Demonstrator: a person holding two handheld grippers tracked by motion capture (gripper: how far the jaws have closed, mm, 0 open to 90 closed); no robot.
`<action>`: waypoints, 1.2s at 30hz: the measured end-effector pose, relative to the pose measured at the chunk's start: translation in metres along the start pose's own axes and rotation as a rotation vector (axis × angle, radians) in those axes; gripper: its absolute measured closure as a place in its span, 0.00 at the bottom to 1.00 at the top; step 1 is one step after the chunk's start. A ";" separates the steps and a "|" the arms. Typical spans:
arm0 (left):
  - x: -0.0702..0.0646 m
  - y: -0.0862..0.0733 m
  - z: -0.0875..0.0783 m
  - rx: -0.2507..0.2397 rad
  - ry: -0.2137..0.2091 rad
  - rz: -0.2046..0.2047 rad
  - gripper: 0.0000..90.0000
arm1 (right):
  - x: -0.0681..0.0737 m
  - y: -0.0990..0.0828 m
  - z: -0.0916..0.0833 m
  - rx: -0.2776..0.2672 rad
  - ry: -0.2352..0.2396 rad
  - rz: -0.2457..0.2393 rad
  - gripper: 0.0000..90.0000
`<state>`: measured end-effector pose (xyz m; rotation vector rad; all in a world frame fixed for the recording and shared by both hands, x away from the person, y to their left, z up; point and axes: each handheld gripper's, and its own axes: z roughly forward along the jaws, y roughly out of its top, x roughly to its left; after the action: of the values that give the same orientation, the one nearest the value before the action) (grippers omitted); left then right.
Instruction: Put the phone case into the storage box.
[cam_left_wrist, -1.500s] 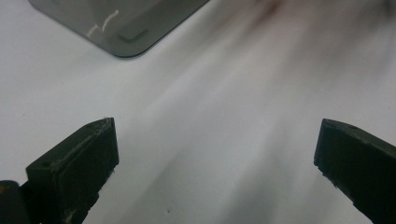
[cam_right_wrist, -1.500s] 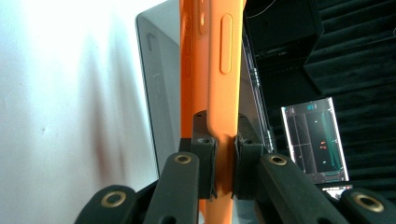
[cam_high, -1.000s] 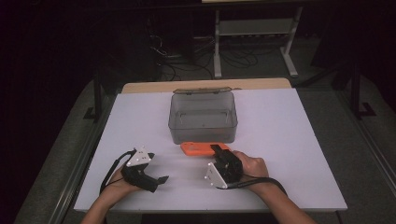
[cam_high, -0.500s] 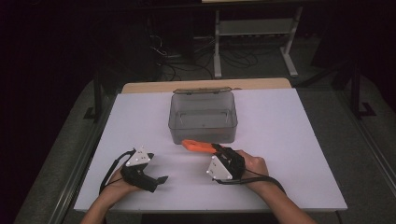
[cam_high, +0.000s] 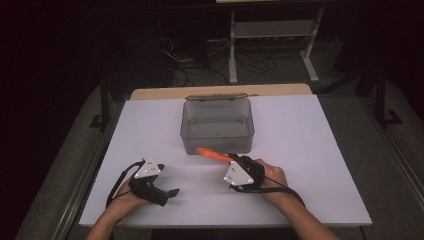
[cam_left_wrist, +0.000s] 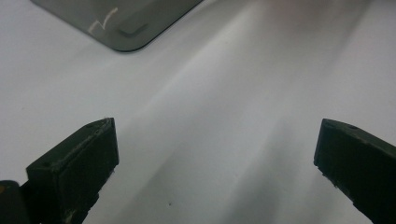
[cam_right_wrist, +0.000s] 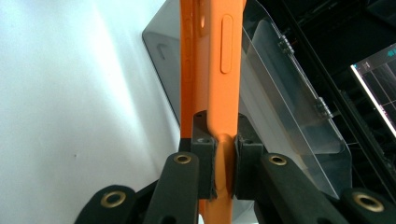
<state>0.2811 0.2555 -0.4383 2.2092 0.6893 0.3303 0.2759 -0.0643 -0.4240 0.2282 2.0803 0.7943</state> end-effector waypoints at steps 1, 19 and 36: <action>0.000 0.000 0.000 0.000 0.000 0.000 0.00 | 0.000 0.000 0.000 0.001 0.003 0.006 0.90; -0.001 0.001 0.001 -0.001 -0.008 -0.007 0.00 | -0.011 -0.003 0.000 -0.002 0.069 0.115 0.90; -0.001 0.002 0.000 -0.004 -0.006 -0.008 0.00 | -0.020 -0.008 0.002 -0.015 0.150 0.251 0.90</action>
<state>0.2813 0.2538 -0.4373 2.2021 0.6936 0.3209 0.2910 -0.0783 -0.4160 0.4400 2.2128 1.0034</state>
